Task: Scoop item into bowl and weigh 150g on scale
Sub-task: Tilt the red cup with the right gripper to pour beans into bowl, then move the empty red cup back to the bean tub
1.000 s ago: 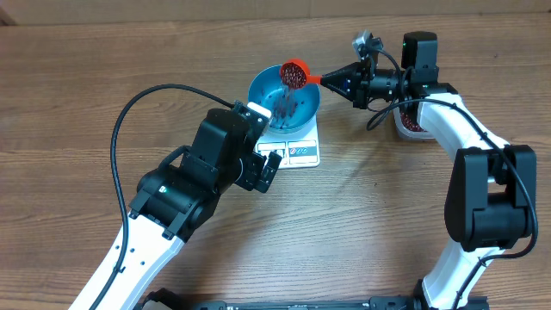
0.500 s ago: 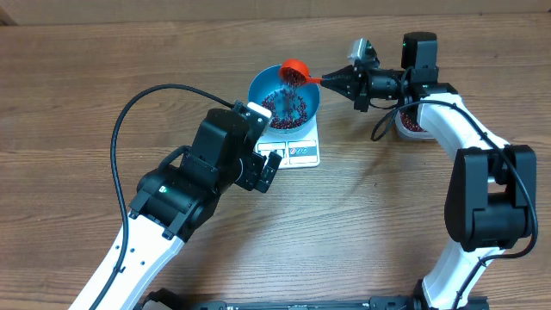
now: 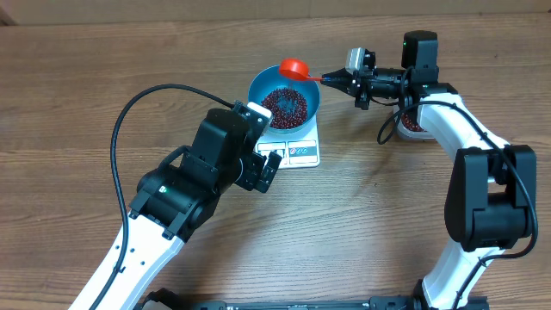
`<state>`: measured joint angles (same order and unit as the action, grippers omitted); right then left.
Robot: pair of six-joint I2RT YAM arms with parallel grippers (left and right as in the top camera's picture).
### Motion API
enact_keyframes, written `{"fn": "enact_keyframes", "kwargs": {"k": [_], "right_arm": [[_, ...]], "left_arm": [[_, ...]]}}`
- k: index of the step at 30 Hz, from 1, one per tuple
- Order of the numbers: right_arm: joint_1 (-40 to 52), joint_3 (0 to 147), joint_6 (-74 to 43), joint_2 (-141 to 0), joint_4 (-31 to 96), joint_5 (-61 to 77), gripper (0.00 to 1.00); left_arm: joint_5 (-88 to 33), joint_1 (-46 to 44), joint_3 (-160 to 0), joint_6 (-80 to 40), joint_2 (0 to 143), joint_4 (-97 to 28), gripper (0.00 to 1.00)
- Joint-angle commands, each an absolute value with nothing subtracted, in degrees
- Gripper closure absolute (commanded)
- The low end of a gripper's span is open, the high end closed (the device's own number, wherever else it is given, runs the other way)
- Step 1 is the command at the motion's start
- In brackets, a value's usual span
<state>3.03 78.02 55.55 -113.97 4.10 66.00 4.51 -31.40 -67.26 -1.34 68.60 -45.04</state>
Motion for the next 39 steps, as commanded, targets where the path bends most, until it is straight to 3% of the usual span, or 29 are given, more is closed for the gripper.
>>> {"fn": "enact_keyframes", "kwargs": {"k": [1, 6, 16, 20, 27, 39], "right_arm": [[3.0, 79.5, 54.6, -112.9, 3.6, 66.6, 0.96], [3.0, 79.5, 39.4, -112.8, -1.8, 69.8, 0.96], [2.6, 79.5, -10.6, -110.5, -25.3, 74.3, 0.96], [2.2, 79.5, -21.3, -108.0, -32.0, 73.5, 0.96], [-0.6, 79.5, -21.4, -101.6, -21.3, 60.8, 0.96], [-5.3, 79.5, -1.4, -91.5, 17.8, 29.4, 0.96]], "left_arm": [[4.4, -31.1, -67.4, -1.9, 68.9, -45.0, 0.0], [4.4, -31.1, -67.4, -1.9, 68.9, -45.0, 0.0], [4.4, -31.1, -67.4, -1.9, 68.9, -45.0, 0.0], [4.4, -31.1, -67.4, -1.9, 68.9, -45.0, 0.0], [4.4, -31.1, -67.4, -1.9, 68.9, -45.0, 0.0], [4.4, -31.1, -67.4, -1.9, 68.9, -45.0, 0.0]]}}
